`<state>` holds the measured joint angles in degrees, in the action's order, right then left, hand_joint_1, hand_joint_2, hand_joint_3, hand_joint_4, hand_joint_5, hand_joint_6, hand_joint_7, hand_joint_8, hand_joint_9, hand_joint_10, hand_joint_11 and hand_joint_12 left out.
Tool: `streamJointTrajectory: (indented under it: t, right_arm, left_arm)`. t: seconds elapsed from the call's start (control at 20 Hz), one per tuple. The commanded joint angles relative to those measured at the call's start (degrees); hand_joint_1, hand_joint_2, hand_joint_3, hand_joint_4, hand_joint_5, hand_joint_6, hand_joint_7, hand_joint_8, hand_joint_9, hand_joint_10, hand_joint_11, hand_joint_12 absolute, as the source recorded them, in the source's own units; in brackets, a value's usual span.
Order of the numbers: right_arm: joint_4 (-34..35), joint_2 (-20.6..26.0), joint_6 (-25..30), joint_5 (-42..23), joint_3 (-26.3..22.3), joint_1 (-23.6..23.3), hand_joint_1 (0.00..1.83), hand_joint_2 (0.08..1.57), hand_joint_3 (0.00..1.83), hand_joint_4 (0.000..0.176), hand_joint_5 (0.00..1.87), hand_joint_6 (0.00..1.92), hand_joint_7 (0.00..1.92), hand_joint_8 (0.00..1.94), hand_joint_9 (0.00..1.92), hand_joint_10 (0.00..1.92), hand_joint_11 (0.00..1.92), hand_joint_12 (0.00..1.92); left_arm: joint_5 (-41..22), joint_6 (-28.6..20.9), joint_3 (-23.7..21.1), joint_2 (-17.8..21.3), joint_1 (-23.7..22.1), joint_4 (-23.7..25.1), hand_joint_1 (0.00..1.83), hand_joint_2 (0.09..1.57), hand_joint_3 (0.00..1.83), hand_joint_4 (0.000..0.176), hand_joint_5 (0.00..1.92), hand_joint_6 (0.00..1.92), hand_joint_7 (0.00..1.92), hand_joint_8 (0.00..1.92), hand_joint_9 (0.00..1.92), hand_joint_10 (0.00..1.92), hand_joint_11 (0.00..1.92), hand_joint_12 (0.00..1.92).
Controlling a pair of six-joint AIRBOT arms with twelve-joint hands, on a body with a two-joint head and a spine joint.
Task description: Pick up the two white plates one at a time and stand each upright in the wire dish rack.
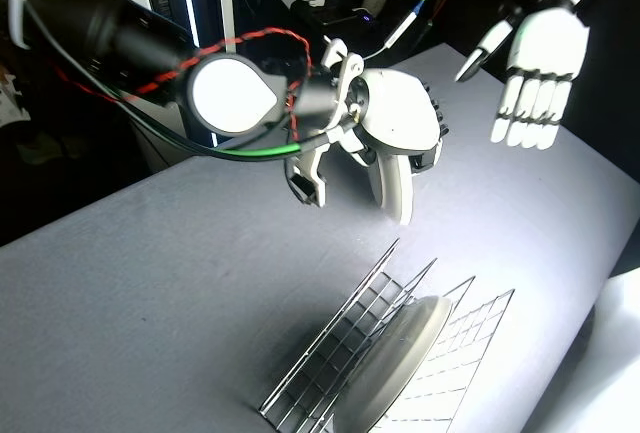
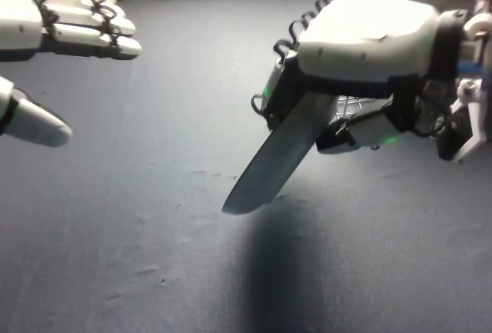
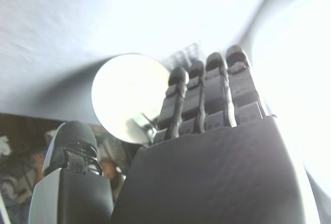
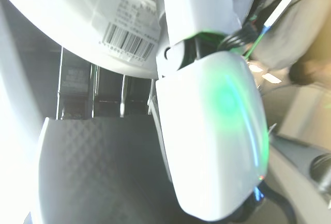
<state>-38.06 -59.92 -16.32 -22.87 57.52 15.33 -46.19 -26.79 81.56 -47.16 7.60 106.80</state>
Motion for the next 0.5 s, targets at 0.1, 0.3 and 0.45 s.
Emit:
streamJointTrajectory:
  t: [0.1, 0.3, 0.45]
  right_arm:
    - [3.6, 1.8, 0.6, -7.0, -1.6, -2.5, 1.42, 1.03, 0.00, 0.000, 1.11, 0.69, 1.14, 0.64, 1.14, 0.83, 0.93, 1.02]
    - [8.6, 3.5, 0.9, -6.2, -2.4, -5.1, 1.40, 1.05, 0.00, 0.000, 1.05, 0.80, 1.09, 0.75, 1.11, 0.90, 1.00, 0.75]
    - [13.3, 5.3, 1.0, -5.3, -2.5, -5.9, 1.50, 1.05, 0.00, 0.000, 1.06, 0.74, 1.11, 0.65, 1.12, 0.78, 0.88, 1.40]
  left_arm:
    - [-0.3, -0.6, -1.3, 1.8, 0.7, -2.0, 0.00, 1.14, 0.00, 0.000, 0.04, 0.00, 0.00, 0.00, 0.00, 0.00, 0.00, 0.00]
    - [-0.2, -0.4, -1.9, 1.3, 2.4, -2.1, 0.00, 1.14, 0.00, 0.000, 0.05, 0.00, 0.01, 0.00, 0.00, 0.00, 0.00, 0.00]
    - [-0.2, -0.3, -0.4, 0.1, 2.5, -2.7, 0.00, 1.13, 0.00, 0.000, 0.04, 0.01, 0.01, 0.00, 0.00, 0.00, 0.00, 0.00]
